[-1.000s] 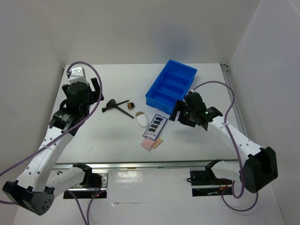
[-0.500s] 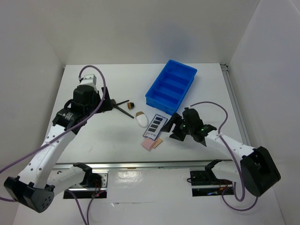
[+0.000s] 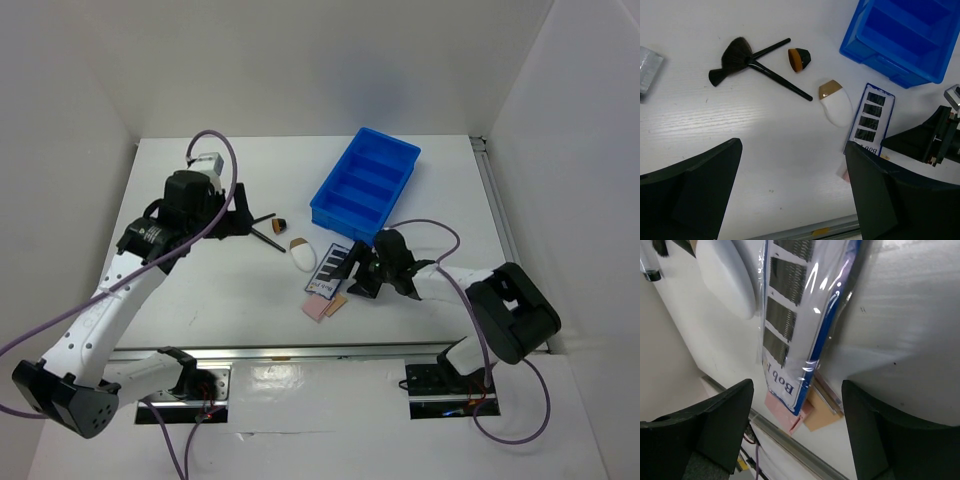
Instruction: Organize the makeup
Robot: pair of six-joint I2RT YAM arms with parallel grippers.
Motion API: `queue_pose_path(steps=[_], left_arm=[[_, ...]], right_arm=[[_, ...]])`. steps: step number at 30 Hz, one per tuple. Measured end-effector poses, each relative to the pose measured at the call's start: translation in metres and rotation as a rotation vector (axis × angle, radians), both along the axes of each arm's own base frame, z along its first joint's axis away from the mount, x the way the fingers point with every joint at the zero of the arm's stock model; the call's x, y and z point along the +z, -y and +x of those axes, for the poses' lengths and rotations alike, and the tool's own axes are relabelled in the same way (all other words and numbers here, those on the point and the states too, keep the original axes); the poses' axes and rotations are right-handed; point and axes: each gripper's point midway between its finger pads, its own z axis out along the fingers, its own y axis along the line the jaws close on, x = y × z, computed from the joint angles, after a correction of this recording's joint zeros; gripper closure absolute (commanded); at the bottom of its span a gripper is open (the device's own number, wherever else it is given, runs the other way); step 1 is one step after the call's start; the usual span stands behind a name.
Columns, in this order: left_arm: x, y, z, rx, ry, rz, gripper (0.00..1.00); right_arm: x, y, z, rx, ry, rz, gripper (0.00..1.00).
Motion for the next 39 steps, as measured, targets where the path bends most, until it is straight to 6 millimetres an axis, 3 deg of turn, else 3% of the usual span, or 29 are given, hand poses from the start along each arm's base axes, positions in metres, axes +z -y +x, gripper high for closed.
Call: queue_pose_path(steps=[8,15,25,32,39], left_arm=[[-0.007,0.004,-0.006,-0.025,-0.037,-0.001,0.02],[-0.017,0.009,-0.005,-0.046,-0.078,0.000,0.02],[-0.020,0.012,-0.001,-0.054,-0.094,0.003,0.02],[-0.018,0.015,-0.001,-0.067,-0.089,-0.007,0.02],[-0.018,0.015,-0.001,-0.067,-0.088,-0.008,0.02]], right_arm=[[-0.001,-0.009,0.013,0.000,0.039,0.033,0.33],[0.001,-0.013,0.020,-0.023,0.049,0.060,0.49],[0.013,-0.012,0.030,-0.058,0.099,0.054,0.79],[0.031,-0.016,0.042,-0.060,0.157,0.069,0.81],[0.027,-0.027,0.049,-0.029,0.161,0.054,0.75]])
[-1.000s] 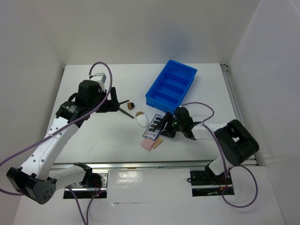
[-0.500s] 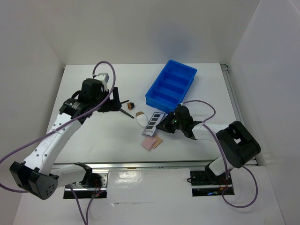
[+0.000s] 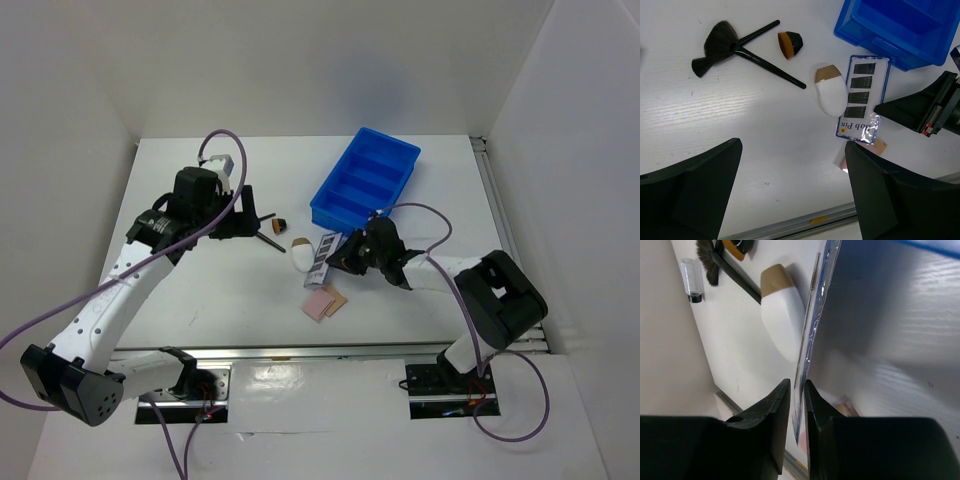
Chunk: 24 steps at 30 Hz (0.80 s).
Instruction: Organize the makeup
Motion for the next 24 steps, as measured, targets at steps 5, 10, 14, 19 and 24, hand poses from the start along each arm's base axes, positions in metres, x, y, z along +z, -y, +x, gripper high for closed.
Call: queue_pose_path(steps=[5,10,14,19,24], left_arm=[[0.000,-0.001,0.000,-0.011,0.004,0.013,0.02],[0.000,-0.001,0.000,-0.012,0.005,0.014,0.02],[0.000,-0.001,0.001,-0.008,0.003,0.019,0.02],[0.005,-0.003,0.004,0.000,0.013,0.025,0.02],[0.007,-0.003,0.005,0.003,0.017,0.027,0.02]], right_arm=[[0.008,-0.009,0.009,0.024,0.032,-0.001,1.00],[0.021,-0.015,0.014,0.041,0.046,-0.015,1.00],[0.045,-0.017,0.009,0.082,0.082,-0.045,1.00],[0.110,-0.017,0.011,0.111,0.226,-0.068,1.00],[0.173,-0.007,0.029,0.056,0.383,-0.106,1.00]])
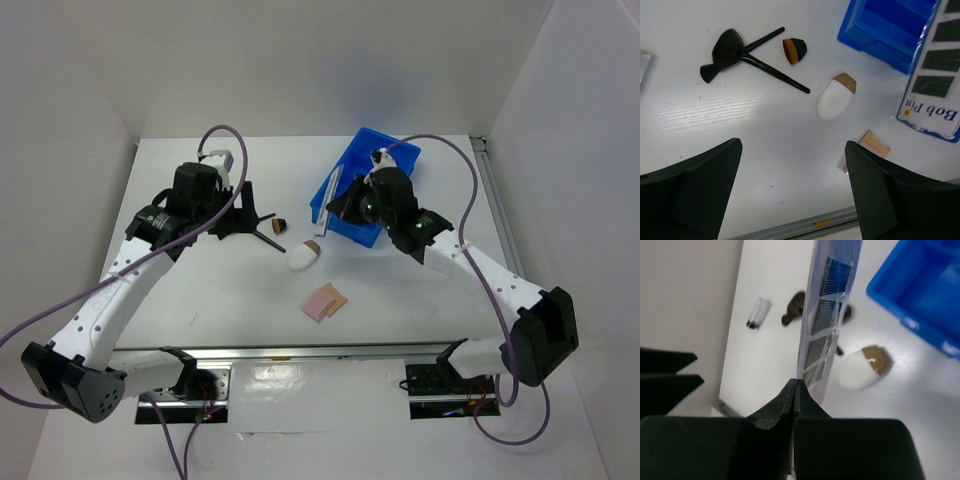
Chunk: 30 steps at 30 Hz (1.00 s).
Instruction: Organize the makeup
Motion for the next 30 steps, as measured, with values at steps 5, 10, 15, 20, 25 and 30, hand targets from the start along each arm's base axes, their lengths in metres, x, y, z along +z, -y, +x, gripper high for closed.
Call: queue_pose_path(steps=[5,10,15,20,25,30], left_arm=[[0.003,0.000,0.001,0.003,0.007,0.000,0.02],[0.003,-0.001,0.001,0.004,0.005,0.002,0.02],[0.002,-0.001,0.000,0.004,0.001,0.003,0.02],[0.002,-0.001,0.000,0.006,0.002,0.004,0.02],[0.002,-0.002,0.000,0.010,0.003,0.009,0.02],[0.002,-0.003,0.000,0.013,0.003,0.010,0.02]], right_arm=[[0.040,0.014,0.049,-0.112,0.142,-0.147,1.00],[0.064,0.018,0.128,-0.188,0.300,-0.429,1.00],[0.016,0.036,0.164,-0.175,0.330,-0.765,1.00],[-0.027,0.053,0.176,-0.106,0.309,-1.001,1.00],[-0.036,0.063,0.179,-0.060,0.319,-1.103,1.00],[-0.073,0.082,0.171,0.000,0.284,-1.203,1.00]])
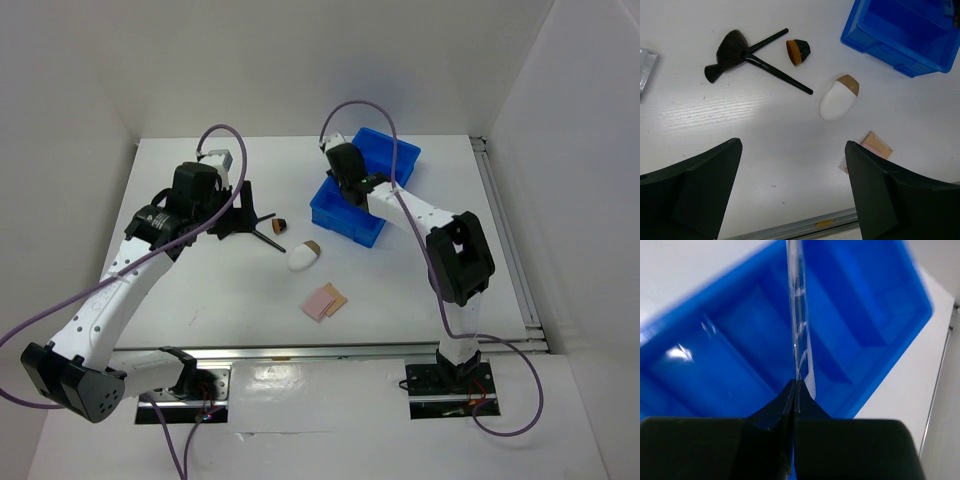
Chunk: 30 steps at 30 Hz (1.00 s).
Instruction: Organize the makeup
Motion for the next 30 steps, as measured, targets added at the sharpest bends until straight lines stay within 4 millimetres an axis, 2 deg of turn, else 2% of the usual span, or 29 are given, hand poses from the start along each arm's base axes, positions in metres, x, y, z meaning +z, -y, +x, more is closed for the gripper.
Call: queue_pose_path(steps=[3,5,11,12,14,15,19,23,28,29,30], left_arm=[[0.000,0.000,0.000,0.001,-0.001,0.001,0.02],[0.000,0.000,0.000,0.000,-0.001,0.001,0.02],[-0.002,0.000,0.001,0.000,-0.006,0.002,0.02],[-0.002,0.000,0.001,0.000,-0.007,0.003,0.02],[-0.003,0.000,0.001,0.000,-0.008,0.003,0.02],[-0.003,0.000,0.001,0.000,-0.009,0.003,0.02],[-0.003,0.000,0.001,0.000,-0.010,0.004,0.02],[-0.003,0.000,0.001,0.000,-0.010,0.004,0.02],[-0.003,-0.002,0.001,0.010,-0.007,0.013,0.02],[-0.003,-0.004,0.002,0.017,-0.006,0.019,0.01],[-0.003,-0.006,0.002,0.025,-0.005,0.027,0.01]], right_arm=[[-0.037,0.013,-0.016,0.020,-0.086,-0.071,1.00],[-0.052,0.021,-0.022,0.026,-0.121,-0.100,1.00],[-0.056,0.025,-0.021,0.044,-0.126,-0.110,1.00],[-0.055,0.024,-0.020,0.048,-0.125,-0.110,0.97],[-0.055,0.024,-0.020,0.050,-0.123,-0.111,0.82],[-0.055,0.024,-0.020,0.049,-0.122,-0.111,0.66],[-0.048,0.022,-0.015,0.040,-0.103,-0.098,0.37],[-0.030,0.014,-0.005,0.017,-0.059,-0.036,0.36],[0.007,-0.005,0.001,-0.021,-0.021,0.142,0.47],[0.012,-0.010,-0.002,-0.020,-0.028,0.192,0.47],[0.019,-0.016,-0.009,-0.010,-0.043,0.249,0.41]])
